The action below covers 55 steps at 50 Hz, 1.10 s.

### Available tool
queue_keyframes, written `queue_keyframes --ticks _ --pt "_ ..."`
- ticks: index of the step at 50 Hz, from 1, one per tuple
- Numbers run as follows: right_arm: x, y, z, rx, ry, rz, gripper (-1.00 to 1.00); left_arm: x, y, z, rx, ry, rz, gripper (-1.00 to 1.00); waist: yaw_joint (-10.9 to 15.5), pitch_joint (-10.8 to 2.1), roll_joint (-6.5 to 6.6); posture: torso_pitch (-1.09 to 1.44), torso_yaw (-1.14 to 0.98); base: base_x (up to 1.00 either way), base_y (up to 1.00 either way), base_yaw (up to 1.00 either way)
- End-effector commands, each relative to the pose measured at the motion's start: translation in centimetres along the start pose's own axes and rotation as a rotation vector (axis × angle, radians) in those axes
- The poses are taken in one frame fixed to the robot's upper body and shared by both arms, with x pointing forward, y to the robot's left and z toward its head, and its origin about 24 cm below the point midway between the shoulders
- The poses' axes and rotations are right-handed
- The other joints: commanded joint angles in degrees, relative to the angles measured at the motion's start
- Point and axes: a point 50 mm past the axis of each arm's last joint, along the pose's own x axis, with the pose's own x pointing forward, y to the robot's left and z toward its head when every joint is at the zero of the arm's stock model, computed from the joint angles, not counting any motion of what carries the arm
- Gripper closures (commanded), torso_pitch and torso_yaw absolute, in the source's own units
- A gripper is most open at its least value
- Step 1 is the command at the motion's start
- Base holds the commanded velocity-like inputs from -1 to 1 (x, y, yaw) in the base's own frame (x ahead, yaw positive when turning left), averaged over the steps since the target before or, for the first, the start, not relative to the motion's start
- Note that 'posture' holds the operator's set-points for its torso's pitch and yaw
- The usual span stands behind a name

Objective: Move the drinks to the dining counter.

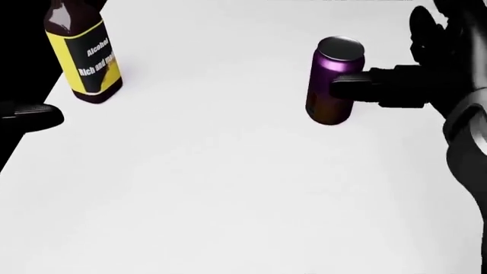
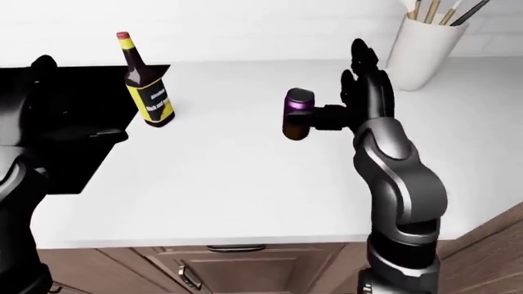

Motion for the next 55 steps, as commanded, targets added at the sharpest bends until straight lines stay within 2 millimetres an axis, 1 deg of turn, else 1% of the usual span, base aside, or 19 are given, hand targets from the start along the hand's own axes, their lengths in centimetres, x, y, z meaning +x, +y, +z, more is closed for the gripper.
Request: queue_keyframes --ticks 1,4,9,11,22,26,36,38,43,50,51,52,53,55 --pt "0.5 0.3 1.3 -0.036 -0.093 -0.003 -1.0 -0.2 0.3 1.5 0.006 -0.08 0.011 -1.0 0.1 -1.27 0.01 0.0 0.0 0.0 0.0 0.0" --pt "1.5 0.8 0.6 -0.082 -0.087 -0.015 -1.0 -0.3 0.5 1.7 0.006 -0.082 0.015 -1.0 -0.1 -1.38 0.21 0.0 0.0 0.0 0.0 0.0" --pt "1.9 1.0 -0.1 -0.138 -0.084 -0.032 -1.0 -0.3 0.4 1.6 0.006 -0.083 0.014 -1.0 0.0 -1.3 0.3 0.0 0.0 0.0 0.0 0.0" --pt "2.3 1.5 -0.6 -0.155 -0.077 -0.023 -1.0 -0.4 0.4 1.7 0.008 -0.083 0.012 -1.0 0.0 -1.28 0.38 0.0 0.0 0.0 0.0 0.0" --pt "4.3 3.7 -1.9 -0.168 -0.059 -0.003 -1.0 -0.3 0.3 1.6 0.008 -0.082 0.01 -1.0 -0.3 -1.48 0.89 0.0 0.0 0.0 0.0 0.0" --pt "5.0 4.0 -2.1 -0.164 -0.051 -0.008 -1.0 -0.4 0.3 1.7 0.009 -0.083 0.009 -1.0 -0.2 -1.52 0.94 0.0 0.0 0.0 0.0 0.0" --pt "6.5 4.1 -3.9 -0.174 -0.009 -0.028 -1.0 -0.6 0.6 1.5 0.007 -0.082 0.011 -1.0 -0.2 -1.63 1.05 0.0 0.0 0.0 0.0 0.0" --pt "6.7 4.2 -4.0 -0.173 -0.004 -0.031 -1.0 -0.6 0.6 1.5 0.007 -0.083 0.011 -1.0 -0.2 -1.67 1.06 0.0 0.0 0.0 0.0 0.0" --pt "6.9 4.5 -4.6 -0.182 0.028 -0.021 -1.0 -0.7 0.6 1.5 0.009 -0.084 0.008 -1.0 -0.2 -1.69 1.09 0.0 0.0 0.0 0.0 0.0" --pt "7.1 4.3 -5.3 -0.181 0.057 -0.032 -1.0 -0.7 0.5 1.6 0.008 -0.085 0.005 -1.0 -0.1 -1.76 1.09 0.0 0.0 0.0 0.0 0.0" --pt "7.1 4.3 -5.4 -0.182 0.06 -0.033 -0.94 -0.8 0.5 1.6 0.008 -0.085 0.005 -1.0 -0.1 -1.77 1.07 0.0 0.0 0.0 0.0 0.0" --pt "7.1 4.2 -5.6 -0.183 0.063 -0.034 -0.66 -0.7 0.5 1.6 0.008 -0.085 0.006 -1.0 -0.1 -1.78 1.06 0.0 0.0 0.0 0.0 0.0" --pt "7.1 4.1 -5.7 -0.183 0.066 -0.035 -0.51 -0.8 0.6 1.6 0.008 -0.085 0.006 -1.0 -0.1 -1.78 1.05 0.0 0.0 0.0 0.0 0.0" --pt "7.1 4.1 -5.8 -0.182 0.07 -0.037 -0.48 -0.8 0.6 1.6 0.008 -0.085 0.006 -1.0 -0.1 -1.8 1.04 0.0 0.0 0.0 0.0 0.0"
